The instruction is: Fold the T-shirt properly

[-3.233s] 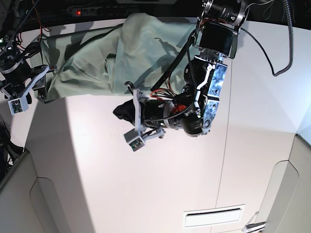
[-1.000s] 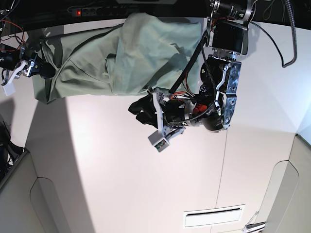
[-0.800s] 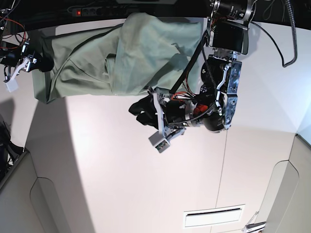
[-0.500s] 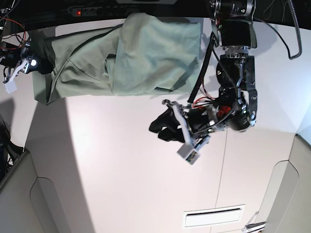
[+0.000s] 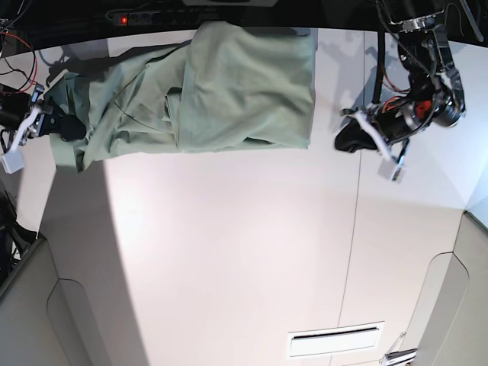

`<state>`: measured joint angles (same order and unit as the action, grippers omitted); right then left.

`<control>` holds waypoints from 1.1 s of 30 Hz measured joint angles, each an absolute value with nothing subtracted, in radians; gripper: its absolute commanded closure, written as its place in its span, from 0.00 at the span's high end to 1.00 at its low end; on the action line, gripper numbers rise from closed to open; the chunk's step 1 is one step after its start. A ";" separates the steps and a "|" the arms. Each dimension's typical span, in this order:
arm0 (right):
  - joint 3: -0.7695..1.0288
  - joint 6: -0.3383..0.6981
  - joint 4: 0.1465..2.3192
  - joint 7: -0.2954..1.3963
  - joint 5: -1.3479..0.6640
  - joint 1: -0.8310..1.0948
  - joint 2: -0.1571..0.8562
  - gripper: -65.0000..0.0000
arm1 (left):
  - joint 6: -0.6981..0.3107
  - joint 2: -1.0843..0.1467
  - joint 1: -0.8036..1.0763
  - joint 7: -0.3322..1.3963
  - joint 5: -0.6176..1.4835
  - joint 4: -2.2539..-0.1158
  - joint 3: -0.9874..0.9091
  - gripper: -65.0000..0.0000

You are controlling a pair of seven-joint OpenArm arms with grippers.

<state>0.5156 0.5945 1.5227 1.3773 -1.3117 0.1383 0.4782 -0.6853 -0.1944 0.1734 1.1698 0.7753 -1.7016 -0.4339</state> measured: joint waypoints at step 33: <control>-0.146 0.595 1.745 1.180 -1.109 0.133 0.068 0.00 | -0.689 -0.192 0.368 1.173 0.808 -1.703 -0.483 0.00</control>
<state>-0.1463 0.5949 1.7447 1.1805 -1.1088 0.1326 0.0685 -0.6888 -0.1917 0.3679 1.1732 0.8078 -1.7027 -0.4831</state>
